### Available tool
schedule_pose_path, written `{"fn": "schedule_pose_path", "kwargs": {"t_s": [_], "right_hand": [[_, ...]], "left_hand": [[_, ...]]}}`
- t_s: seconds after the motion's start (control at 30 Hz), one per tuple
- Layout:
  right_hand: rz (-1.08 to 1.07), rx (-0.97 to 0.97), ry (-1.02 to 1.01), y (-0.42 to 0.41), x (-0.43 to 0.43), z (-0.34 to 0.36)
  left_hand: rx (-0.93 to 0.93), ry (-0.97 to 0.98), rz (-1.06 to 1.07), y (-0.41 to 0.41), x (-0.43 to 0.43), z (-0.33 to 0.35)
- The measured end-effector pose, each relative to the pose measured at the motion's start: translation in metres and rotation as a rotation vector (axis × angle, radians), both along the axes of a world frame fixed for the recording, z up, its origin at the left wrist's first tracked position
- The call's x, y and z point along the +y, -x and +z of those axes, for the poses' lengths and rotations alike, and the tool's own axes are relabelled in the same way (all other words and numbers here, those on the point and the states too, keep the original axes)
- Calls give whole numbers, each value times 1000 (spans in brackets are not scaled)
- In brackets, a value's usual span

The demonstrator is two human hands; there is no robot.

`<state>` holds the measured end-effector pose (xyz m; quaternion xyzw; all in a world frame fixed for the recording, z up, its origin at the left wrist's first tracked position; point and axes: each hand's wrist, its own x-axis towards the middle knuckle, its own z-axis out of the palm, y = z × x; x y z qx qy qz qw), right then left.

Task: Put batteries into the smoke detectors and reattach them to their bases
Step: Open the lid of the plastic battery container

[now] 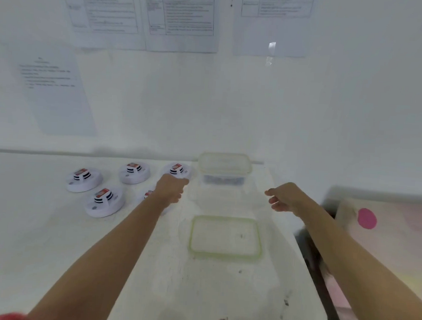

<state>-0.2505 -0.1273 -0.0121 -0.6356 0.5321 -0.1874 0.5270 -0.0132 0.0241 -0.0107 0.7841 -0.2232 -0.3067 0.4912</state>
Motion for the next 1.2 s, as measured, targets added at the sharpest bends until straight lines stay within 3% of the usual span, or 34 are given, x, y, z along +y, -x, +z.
{"fn": "schedule_pose_path", "kwargs": {"t_s": [0.2, 0.8, 0.93, 1.03, 1.2], "right_hand": [[-56, -225, -158, -53, -46, 17], [23, -200, -445, -105, -124, -8], [24, -219, -514, -106, -130, -11], [31, -179, -477, -107, -134, -7], [73, -100, -399, -99, -133, 1]], "left_hand": [[275, 150, -95, -29, -51, 17], [564, 84, -108, -69, -127, -10], [539, 90, -69, -66, -130, -8], [371, 78, -37, -68, -133, -6], [334, 69, -48, -65, -133, -8]]}}
